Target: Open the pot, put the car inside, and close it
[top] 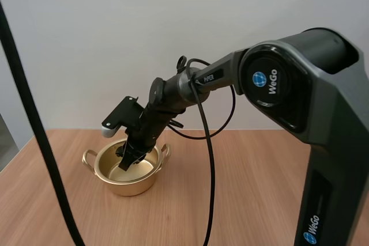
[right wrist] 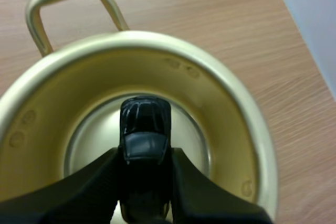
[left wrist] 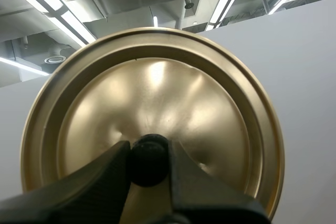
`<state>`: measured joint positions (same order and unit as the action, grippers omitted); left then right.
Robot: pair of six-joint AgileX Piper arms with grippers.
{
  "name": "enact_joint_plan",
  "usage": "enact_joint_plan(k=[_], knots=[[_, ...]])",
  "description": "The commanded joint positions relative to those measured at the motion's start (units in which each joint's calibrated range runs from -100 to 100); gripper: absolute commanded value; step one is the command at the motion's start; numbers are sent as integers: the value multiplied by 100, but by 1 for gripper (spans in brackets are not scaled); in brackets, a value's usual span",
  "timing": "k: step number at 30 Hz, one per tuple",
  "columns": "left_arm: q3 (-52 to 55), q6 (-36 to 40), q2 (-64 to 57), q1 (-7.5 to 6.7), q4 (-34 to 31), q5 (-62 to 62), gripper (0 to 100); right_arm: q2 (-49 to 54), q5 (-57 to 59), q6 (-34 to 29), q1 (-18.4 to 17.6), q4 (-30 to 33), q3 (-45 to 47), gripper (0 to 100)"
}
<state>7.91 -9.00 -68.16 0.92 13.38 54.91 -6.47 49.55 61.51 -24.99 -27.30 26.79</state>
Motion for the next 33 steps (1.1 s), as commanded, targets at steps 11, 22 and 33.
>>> enact_joint_plan(k=[11, 22, 33], knots=[[-5, 5, 1, -1, 3, 90, 0, -443, -129, 3, 3, 255, -4, 0], [-5, 5, 1, -1, 8, 181, 0, -509, -261, 3, 3, 278, -4, 0], [-5, 5, 1, -1, 8, 214, 0, -509, -268, 3, 3, 278, -4, 22]])
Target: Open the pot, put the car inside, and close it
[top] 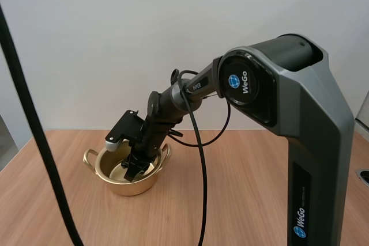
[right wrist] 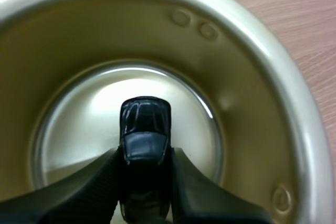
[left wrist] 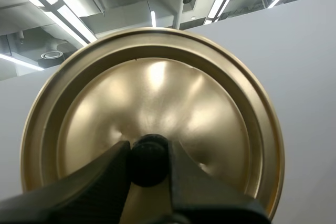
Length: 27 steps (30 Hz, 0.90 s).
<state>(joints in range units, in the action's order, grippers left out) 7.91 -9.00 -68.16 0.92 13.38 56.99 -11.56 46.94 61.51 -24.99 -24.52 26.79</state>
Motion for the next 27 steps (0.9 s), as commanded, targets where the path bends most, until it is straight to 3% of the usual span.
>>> enact_joint_plan(k=[1, 3, 4, 13, 22, 27], knots=[[-5, 5, 1, -1, 8, 6, 0, 1, -7, 3, 3, -1, -4, 32], [-5, 5, 1, -1, 8, 6, 0, 1, -7, 3, 3, -1, -4, 49], [-5, 5, 1, -1, 8, 6, 0, 1, -7, 3, 3, -1, -4, 53], [-5, 5, 1, -1, 8, 6, 0, 114, -7, 3, 3, -50, -4, 66], [-5, 5, 1, -1, 8, 6, 0, 987, 197, 3, 3, -39, -4, 64], [-5, 71, 1, -1, 8, 4, 0, 1963, 616, -167, 3, 44, -4, 56]])
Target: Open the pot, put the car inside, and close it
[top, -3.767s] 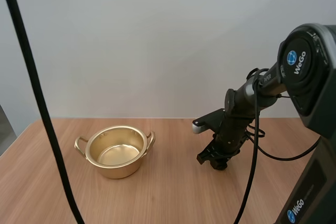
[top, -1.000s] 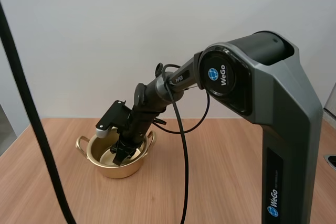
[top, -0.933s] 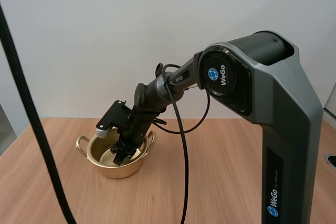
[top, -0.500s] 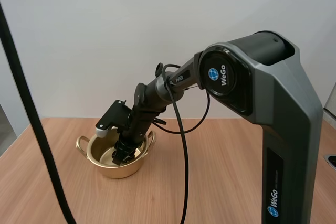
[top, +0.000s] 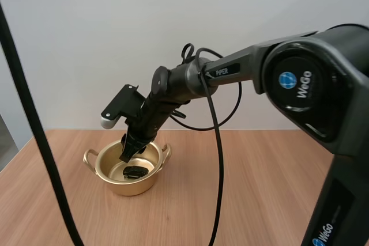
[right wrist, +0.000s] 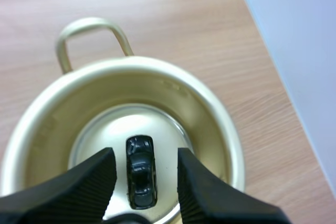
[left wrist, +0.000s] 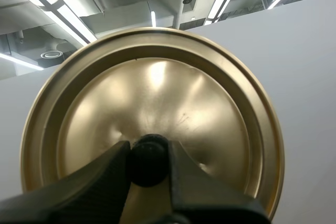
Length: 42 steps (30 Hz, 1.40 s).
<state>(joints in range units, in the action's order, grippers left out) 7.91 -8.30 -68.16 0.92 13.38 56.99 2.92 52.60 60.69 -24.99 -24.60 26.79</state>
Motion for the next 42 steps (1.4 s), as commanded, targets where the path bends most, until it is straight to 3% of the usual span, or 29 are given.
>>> enact_joint_plan(k=[1, 4, 7, 13, 17, 21, 26, 34, 42], knots=[[-5, 2, 1, -1, 8, 4, 0, 701, 94, -194, 3, 142, -4, 54], [-5, 2, 1, -1, 8, 4, 0, 1398, 272, -498, 56, 527, -4, 35], [-5, 2, 1, -1, 8, 4, 0, 2002, 469, -875, 230, 1083, -4, 0], [250, -35, 24, -1, -100, 9, 0, 3042, 752, -1830, 791, 2191, -4, 0], [694, -35, 222, -1, -302, 9, 0, 3683, 816, -2166, 1212, 2601, -4, 0], [1196, -45, 520, -1, -455, 9, 0, 4442, 798, -2287, 1554, 2651, -4, 0], [1732, -45, 850, 5, -806, 170, 0, 5219, 477, -2938, 1788, 2661, -4, 0], [2364, -36, 1477, 152, -676, 191, 0, 5511, 308, -3315, 2105, 2661, -4, 0], [2736, -36, 2484, 150, -640, 353, 0, 5797, 211, -3315, 2208, 2661, -22, 0]])
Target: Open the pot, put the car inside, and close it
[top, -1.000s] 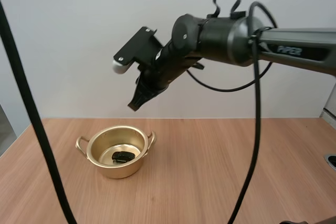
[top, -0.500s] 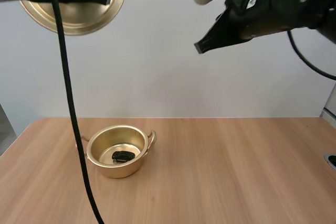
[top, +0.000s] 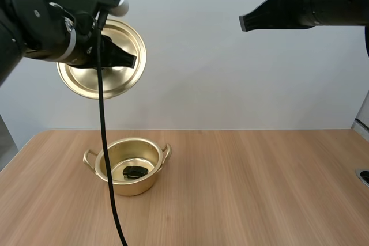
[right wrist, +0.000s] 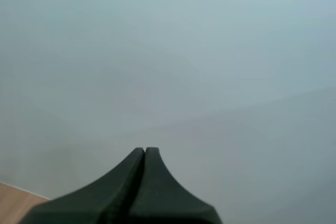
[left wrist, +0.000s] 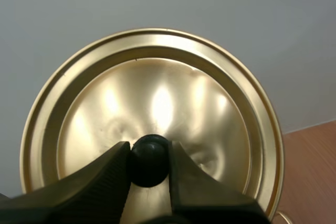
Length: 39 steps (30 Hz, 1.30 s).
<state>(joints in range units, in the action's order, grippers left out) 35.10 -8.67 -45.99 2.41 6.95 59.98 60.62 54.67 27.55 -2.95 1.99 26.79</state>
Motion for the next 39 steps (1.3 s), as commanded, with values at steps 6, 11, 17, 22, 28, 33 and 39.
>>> enact_joint_plan(k=[6, 11, 17, 22, 28, 33, 39], knots=[[17, -83, 1295, 0, 18, 991, 0, 214, 6, -1, 4, 94, -139, 0], [17, -307, 1998, 0, 524, 2044, 0, 238, -60, -1, 4, 282, -243, 0], [17, -561, 2253, 0, 641, 2199, 0, 238, -184, -1, 4, 378, -243, 0], [17, -560, 2643, 0, 557, 2214, 0, 238, -207, -1, 4, 378, -243, 0], [17, -560, 3017, 0, 483, 2239, 0, 238, -189, -1, 4, 378, -243, 0], [17, -560, 3128, 0, 483, 2264, 0, 238, -189, -1, 4, 427, -243, 0], [166, -596, 3128, 0, 483, 2052, 0, 238, -153, -1, 4, 425, -243, 0]])
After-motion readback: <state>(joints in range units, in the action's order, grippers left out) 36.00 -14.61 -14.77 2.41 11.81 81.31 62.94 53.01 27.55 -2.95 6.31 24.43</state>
